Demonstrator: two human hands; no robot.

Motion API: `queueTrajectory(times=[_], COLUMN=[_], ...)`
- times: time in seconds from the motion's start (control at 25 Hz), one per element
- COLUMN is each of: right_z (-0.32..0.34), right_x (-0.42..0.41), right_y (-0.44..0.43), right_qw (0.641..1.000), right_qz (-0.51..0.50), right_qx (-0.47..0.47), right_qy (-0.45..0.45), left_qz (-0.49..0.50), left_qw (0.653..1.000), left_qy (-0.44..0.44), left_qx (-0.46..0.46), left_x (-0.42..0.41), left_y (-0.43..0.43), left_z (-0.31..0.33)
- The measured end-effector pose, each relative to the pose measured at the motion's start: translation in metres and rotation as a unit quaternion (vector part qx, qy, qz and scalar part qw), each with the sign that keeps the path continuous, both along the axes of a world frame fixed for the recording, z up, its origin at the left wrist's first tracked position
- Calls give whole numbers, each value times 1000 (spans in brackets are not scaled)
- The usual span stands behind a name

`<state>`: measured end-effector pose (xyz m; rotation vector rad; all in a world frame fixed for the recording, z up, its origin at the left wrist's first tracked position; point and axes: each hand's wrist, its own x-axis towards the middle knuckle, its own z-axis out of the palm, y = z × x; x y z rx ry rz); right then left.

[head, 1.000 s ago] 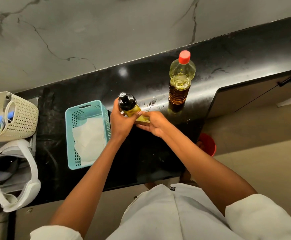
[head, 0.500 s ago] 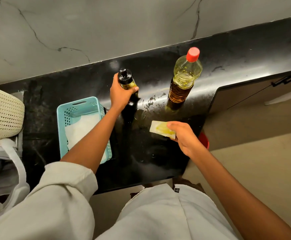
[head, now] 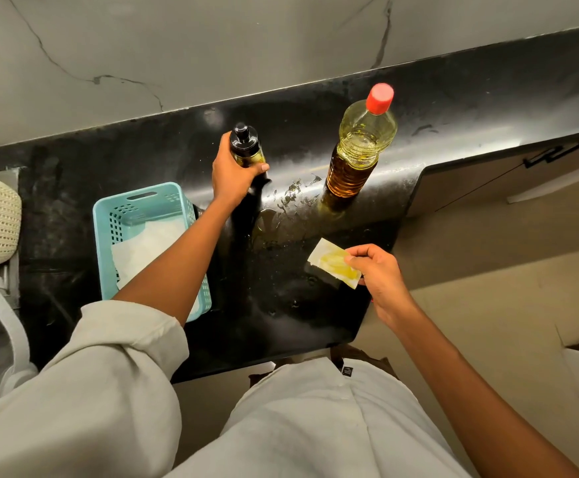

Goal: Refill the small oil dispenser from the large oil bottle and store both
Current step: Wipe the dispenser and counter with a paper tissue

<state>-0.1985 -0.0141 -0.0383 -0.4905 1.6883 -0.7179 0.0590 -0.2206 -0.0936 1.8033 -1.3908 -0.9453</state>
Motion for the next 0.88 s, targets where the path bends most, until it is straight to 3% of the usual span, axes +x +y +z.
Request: queueTrajectory(times=[0.32,0.52,0.6,0.76,0.88], right_z=[-2,-5,-10,-21,-20], right_x=[3,-6,-10,-21,-32], right_y=[0,3,7,19,21], right_qw=[1000,1000,1000,1000,1000], right_qz=[11,-7,-6,19,28], right_qx=[-14,-27,-25,0,-7], right_qy=[-15,-12,-6,4,-10], left_qz=[10,116,83,-85,-101], left_qw=[999,991,994,991,993], left_qy=[0,40,55,93,63], left_qx=[43,58,44,39,8], left_x=[6,-12,-33,-85,-120], left_y=[3,65,102,106,76], left_z=[1,21,31,52,65])
